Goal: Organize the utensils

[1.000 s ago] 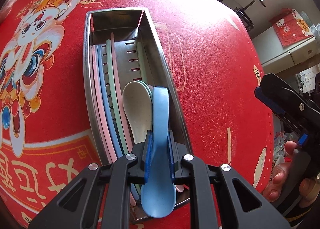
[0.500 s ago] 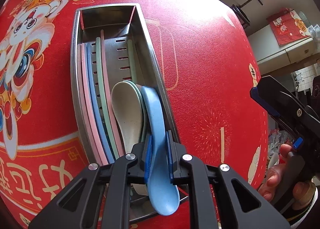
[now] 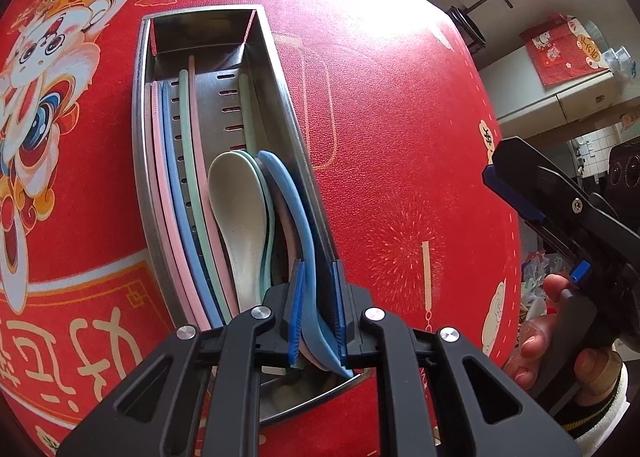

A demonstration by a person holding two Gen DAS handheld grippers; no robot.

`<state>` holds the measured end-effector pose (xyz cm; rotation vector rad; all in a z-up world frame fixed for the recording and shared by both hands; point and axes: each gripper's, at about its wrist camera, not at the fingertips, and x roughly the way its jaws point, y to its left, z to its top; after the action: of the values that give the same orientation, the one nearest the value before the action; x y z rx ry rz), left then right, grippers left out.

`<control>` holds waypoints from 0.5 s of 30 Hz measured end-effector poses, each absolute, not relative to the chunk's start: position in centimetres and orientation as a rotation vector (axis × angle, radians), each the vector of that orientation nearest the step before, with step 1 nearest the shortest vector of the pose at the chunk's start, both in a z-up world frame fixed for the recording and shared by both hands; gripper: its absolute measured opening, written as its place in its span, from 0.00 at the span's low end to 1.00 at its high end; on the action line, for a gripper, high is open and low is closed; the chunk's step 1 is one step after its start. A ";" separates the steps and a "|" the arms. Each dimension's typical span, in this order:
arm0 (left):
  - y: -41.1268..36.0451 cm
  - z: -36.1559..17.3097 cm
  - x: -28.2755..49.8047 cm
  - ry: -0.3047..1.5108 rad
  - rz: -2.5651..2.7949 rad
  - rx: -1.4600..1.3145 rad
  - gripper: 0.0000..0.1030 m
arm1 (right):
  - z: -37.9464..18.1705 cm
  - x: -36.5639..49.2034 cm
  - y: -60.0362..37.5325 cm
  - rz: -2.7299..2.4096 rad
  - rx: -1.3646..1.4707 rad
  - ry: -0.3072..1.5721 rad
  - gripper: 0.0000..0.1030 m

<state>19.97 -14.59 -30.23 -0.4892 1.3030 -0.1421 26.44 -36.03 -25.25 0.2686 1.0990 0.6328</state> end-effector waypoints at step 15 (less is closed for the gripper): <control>-12.8 -26.6 18.1 1.203 -0.066 -0.353 0.12 | -23.5 24.6 -36.0 0.620 0.248 1.065 0.84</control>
<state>18.10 -12.83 -26.58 -0.3526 1.2033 -0.0659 24.63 -35.97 -23.47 0.2476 1.0653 0.6197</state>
